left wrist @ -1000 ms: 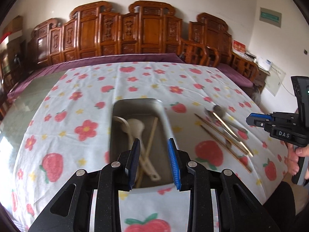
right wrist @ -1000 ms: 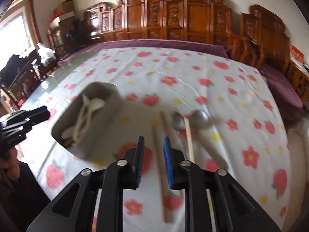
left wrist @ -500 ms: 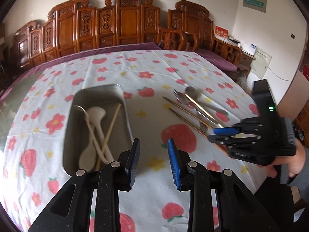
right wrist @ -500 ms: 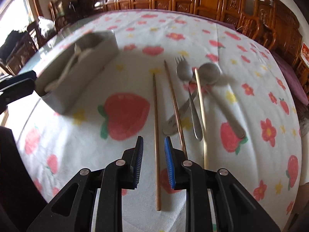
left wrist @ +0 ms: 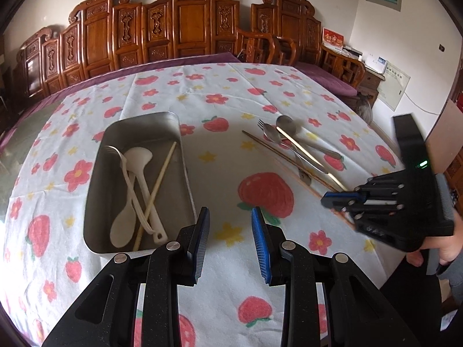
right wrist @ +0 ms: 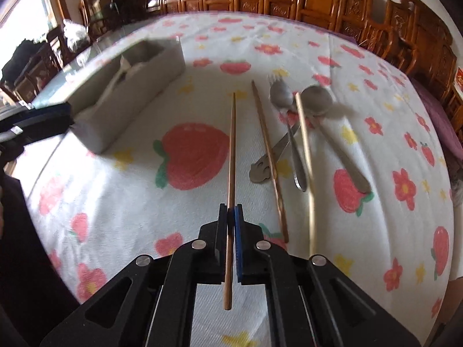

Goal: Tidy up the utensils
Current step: 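Grasp a wooden chopstick from the pile with the right gripper, then grasp another wooden chopstick with the left gripper while the right gripper holds its chopstick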

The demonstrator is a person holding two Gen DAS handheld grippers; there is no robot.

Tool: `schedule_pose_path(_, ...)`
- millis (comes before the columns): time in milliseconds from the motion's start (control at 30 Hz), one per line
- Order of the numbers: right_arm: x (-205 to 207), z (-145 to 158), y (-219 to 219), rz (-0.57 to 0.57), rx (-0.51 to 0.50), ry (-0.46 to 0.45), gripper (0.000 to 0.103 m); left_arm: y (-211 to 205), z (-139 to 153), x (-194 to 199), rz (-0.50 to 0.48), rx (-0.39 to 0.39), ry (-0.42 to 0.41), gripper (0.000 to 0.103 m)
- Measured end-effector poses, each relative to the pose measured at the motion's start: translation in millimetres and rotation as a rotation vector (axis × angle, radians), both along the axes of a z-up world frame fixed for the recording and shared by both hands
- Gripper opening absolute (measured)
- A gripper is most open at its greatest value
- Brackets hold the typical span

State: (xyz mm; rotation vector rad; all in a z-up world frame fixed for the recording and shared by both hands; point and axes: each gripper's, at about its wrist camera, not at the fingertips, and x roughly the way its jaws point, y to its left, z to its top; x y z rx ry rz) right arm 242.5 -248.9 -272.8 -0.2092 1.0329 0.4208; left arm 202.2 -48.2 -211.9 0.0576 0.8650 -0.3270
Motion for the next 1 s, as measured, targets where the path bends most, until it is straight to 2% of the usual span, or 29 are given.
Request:
schedule_pose_path(200, -22, 41, -30, -0.061, 0.060, -0.069, 0.006, -22, 5, -4, -0.019, 0.012, 0.008, 0.028)
schedule_pose_path(400, -45, 64, -72, -0.139, 0.099, -0.104, 0.006, -56, 0, -1, -0.053, 0.031, 0.029, 0.028)
schedule_pose_path(667, -55, 71, -110, -0.210, 0.140, -0.126, 0.006, -94, -12, 26, -0.065, 0.055, 0.068, 0.028)
schedule_pose_path(1000, -49, 60, -129, -0.251, 0.178, -0.100, 0.006, -126, -38, 84, -0.013, 0.026, 0.135, 0.028)
